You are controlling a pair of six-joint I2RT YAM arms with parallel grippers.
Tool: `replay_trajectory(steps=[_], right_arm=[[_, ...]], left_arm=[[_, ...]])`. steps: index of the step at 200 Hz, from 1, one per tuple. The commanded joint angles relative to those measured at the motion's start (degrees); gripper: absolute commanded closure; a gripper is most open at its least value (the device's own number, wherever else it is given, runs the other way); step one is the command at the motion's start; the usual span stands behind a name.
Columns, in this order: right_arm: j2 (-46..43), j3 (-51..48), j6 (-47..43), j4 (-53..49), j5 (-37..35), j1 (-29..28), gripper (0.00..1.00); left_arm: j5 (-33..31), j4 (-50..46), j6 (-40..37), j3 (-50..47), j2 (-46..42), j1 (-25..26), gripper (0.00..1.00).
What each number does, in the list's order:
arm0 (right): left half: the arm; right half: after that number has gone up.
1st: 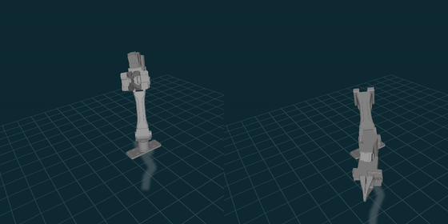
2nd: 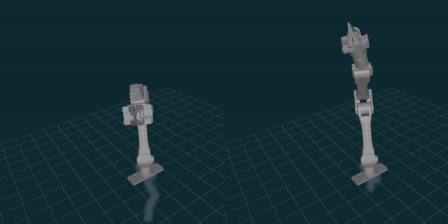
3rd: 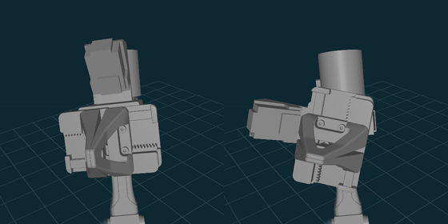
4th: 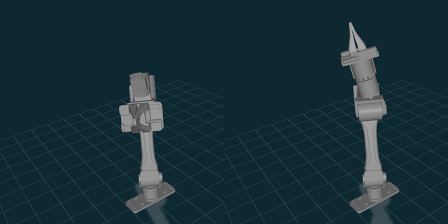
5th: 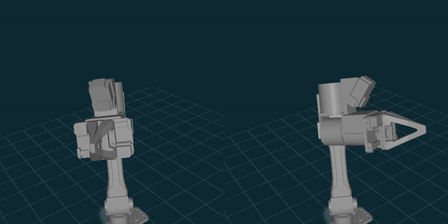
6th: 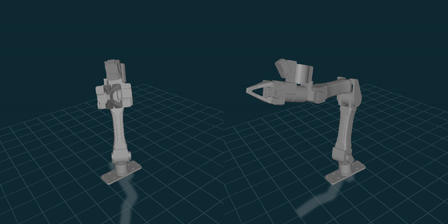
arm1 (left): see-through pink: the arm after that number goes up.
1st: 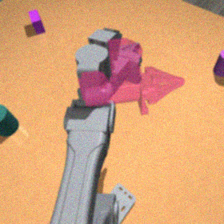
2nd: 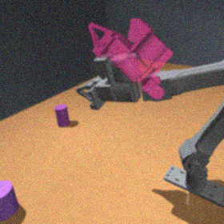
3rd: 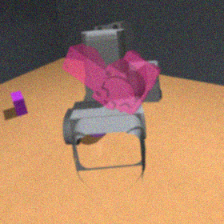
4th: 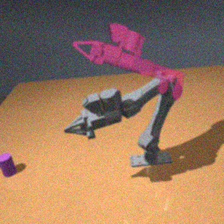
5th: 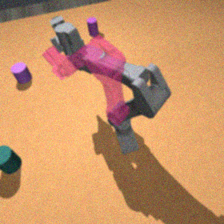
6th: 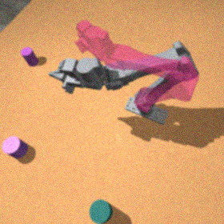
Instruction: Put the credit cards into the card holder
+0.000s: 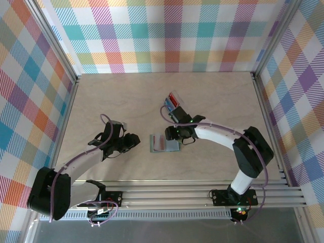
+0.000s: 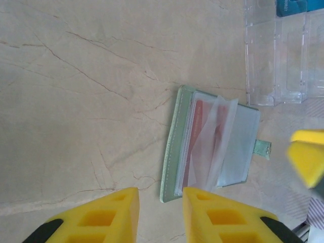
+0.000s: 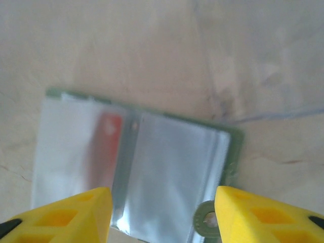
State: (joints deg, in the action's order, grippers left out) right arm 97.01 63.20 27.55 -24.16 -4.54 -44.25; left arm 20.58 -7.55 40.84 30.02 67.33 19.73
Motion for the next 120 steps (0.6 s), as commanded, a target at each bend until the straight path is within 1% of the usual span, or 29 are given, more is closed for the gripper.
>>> replay_trajectory(steps=[1, 29, 47, 60, 72, 104, 120], right_arm=[[2.11, 0.97, -0.03, 3.63, 2.91, -3.56, 0.48], [4.46, 3.95, -0.18, 3.17, 1.30, -5.94, 0.47], [6.22, 5.81, 0.56, 2.00, -0.61, -6.42, 0.45], [8.13, 7.69, 0.27, 1.12, -0.86, -6.93, 0.46], [9.88, 9.51, -0.10, 0.85, -1.20, -7.54, 0.49], [13.82, 13.20, -0.39, -0.12, -1.12, -8.22, 0.65], [14.99, 14.16, -0.48, -0.47, -1.16, -8.31, 0.70]], left_arm=[[2.88, 2.26, -1.59, 0.23, 2.20, 0.09, 0.71], [3.63, 3.29, -2.15, 0.80, 5.00, 0.83, 0.69], [3.83, 3.93, -2.51, 1.17, 6.01, 1.51, 0.68], [3.68, 4.19, -2.44, 1.27, 6.35, 1.81, 0.68], [3.64, 4.11, -2.54, 1.35, 6.67, 1.98, 0.68], [3.18, 3.85, -2.76, 1.44, 6.88, 1.98, 0.68], [3.15, 3.64, -2.86, 1.53, 7.01, 1.98, 0.68]])
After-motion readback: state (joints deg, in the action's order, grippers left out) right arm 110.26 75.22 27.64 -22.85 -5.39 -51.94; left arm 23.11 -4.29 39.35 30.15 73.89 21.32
